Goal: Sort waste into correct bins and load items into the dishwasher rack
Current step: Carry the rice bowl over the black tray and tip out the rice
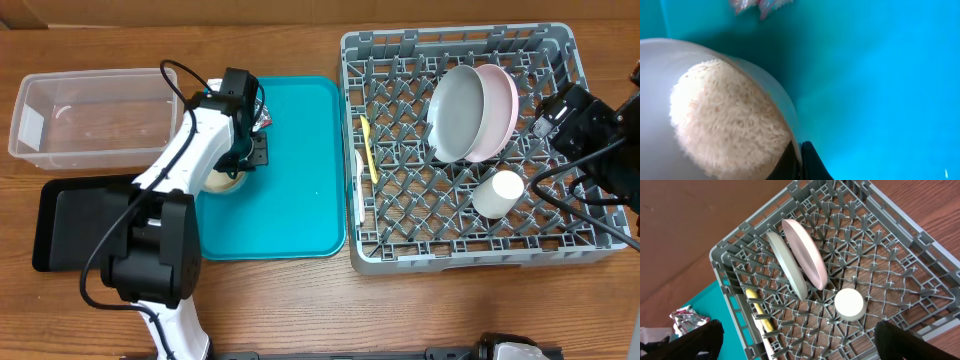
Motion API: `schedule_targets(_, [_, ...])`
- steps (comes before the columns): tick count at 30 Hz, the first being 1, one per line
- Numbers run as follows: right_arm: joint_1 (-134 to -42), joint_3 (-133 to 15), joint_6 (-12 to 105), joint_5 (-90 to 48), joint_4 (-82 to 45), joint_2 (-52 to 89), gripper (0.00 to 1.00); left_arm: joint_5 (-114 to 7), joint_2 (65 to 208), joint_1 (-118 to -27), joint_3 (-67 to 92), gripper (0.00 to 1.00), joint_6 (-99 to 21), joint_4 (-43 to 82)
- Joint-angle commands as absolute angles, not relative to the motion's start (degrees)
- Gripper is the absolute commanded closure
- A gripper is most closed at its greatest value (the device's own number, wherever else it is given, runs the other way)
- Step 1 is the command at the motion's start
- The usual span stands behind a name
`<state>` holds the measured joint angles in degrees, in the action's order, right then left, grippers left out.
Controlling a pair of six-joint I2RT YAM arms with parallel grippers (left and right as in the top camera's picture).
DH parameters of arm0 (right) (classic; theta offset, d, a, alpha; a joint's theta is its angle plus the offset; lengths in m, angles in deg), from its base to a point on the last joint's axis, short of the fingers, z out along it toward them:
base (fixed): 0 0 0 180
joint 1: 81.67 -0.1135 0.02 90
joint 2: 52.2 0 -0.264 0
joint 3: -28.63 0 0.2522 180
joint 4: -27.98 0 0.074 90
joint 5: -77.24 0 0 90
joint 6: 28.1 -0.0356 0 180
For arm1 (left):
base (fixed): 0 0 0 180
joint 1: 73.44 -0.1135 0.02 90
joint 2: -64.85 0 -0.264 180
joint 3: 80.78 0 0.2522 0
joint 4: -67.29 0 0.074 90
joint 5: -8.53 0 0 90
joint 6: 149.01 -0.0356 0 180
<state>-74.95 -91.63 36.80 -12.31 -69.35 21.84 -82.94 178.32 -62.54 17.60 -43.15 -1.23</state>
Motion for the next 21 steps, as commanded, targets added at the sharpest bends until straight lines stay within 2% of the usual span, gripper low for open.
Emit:
schedule_targets(1, [-74.8, -92.0, 36.5, -11.3, -69.1, 21.1, 0.0, -81.9, 173.4, -62.7, 21.9, 0.96, -43.5, -6.1])
schedule_targets(7, [-74.8, -92.0, 36.6, -11.3, -69.7, 21.2, 0.0, -80.3, 163.2, -66.2, 23.1, 0.96, -41.8, -12.2])
schedule_targets(13, [-74.8, -92.0, 36.5, -11.3, -69.6, 21.2, 0.0, -75.2, 154.7, -74.7, 23.1, 0.96, -44.8, -19.7])
schedule_targets(21, [-74.8, -92.0, 36.6, -11.3, -70.2, 21.5, 0.0, -47.5, 152.6, -96.9, 22.1, 0.96, -61.6, -24.7])
